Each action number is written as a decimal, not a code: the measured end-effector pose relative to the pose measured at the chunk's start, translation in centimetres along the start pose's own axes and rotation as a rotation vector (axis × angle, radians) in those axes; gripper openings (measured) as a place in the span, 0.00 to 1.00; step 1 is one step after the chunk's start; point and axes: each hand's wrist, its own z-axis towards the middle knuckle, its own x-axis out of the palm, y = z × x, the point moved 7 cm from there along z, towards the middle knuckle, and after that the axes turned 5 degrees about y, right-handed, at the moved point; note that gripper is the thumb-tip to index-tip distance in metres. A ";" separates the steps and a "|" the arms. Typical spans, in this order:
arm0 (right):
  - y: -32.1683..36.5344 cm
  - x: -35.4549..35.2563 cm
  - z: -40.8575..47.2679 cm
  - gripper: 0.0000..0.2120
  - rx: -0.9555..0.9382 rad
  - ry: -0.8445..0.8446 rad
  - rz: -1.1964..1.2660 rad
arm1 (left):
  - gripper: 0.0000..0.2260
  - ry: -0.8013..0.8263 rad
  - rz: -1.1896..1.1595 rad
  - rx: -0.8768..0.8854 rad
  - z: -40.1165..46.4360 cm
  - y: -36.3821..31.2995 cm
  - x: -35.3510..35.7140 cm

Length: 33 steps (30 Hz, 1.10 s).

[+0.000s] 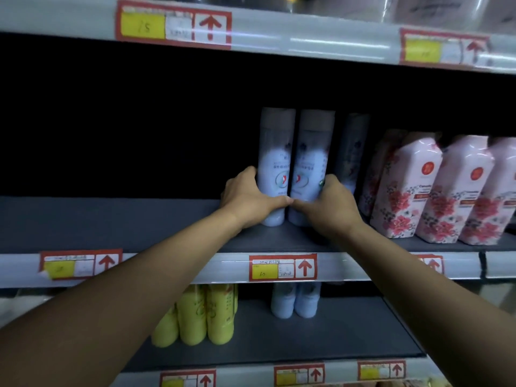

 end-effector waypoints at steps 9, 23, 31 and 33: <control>1.4 -1.9 -5.9 0.27 -0.142 -0.071 0.031 | 0.31 -0.120 -0.033 0.222 -6.0 -1.4 -2.9; 5.5 -8.3 -15.2 0.26 -0.465 -0.196 0.050 | 0.30 -0.233 -0.054 0.514 -15.5 -7.2 -8.4; 2.8 -8.9 -19.2 0.26 -0.498 -0.195 -0.040 | 0.31 -0.161 -0.062 0.450 -19.5 -5.9 -6.2; 1.3 -8.5 -19.7 0.26 -0.462 -0.172 -0.051 | 0.30 -0.142 -0.061 0.430 -20.3 -5.2 -5.2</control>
